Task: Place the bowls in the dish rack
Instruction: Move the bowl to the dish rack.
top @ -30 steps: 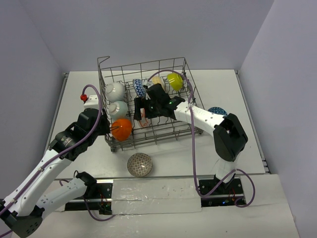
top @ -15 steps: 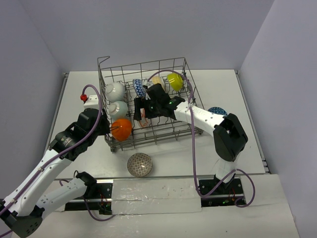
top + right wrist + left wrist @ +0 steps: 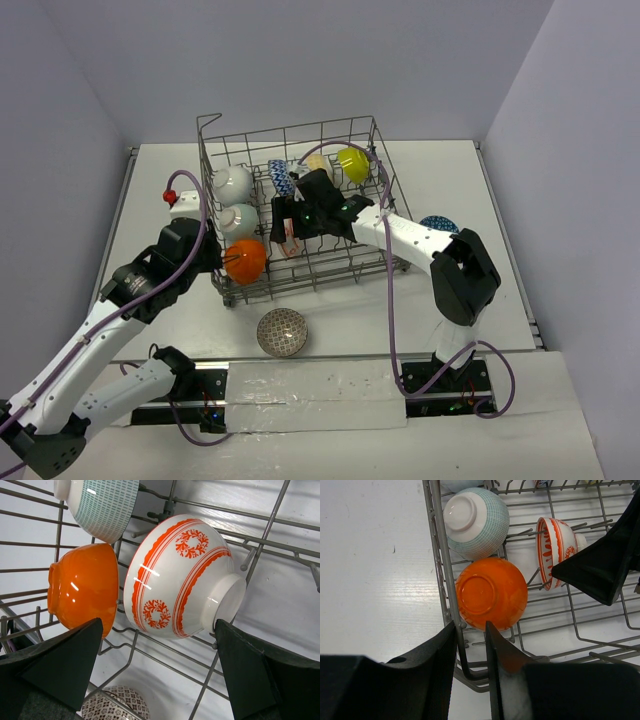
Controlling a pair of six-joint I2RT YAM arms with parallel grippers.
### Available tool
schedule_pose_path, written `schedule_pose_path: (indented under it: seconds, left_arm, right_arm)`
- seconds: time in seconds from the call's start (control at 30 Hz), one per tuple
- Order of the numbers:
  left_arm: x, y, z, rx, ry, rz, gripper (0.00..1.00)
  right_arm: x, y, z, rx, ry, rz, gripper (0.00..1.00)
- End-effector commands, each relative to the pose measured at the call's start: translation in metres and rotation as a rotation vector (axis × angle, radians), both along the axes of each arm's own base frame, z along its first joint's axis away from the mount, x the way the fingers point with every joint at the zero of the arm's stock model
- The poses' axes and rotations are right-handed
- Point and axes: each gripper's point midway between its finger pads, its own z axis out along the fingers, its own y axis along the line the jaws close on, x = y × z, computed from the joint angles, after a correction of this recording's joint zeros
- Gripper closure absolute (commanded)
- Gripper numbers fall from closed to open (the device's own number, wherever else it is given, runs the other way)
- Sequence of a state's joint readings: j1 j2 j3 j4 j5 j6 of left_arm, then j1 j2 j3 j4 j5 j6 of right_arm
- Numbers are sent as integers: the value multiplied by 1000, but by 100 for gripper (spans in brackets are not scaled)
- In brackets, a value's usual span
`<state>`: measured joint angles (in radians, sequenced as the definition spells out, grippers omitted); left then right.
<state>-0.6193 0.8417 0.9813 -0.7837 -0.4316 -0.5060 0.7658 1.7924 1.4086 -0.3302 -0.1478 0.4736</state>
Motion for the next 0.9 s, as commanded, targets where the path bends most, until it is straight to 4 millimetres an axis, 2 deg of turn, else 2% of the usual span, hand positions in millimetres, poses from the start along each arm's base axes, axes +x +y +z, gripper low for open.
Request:
schedule_pose_path:
  seconds: [0.0,0.37,0.87]
  left_arm:
    - [-4,-20,1,-43,22,-82,67]
    - [-7,-18,2,-46,27,-72,67]
    - [-10,-16,3,-52,34,-67,68]
  right_arm:
    - [-16,34,49,187,-52,109,0]
    - [-10,17,48,172,-65,74,0]
    - [0,-3,25,113,-46,17,0]
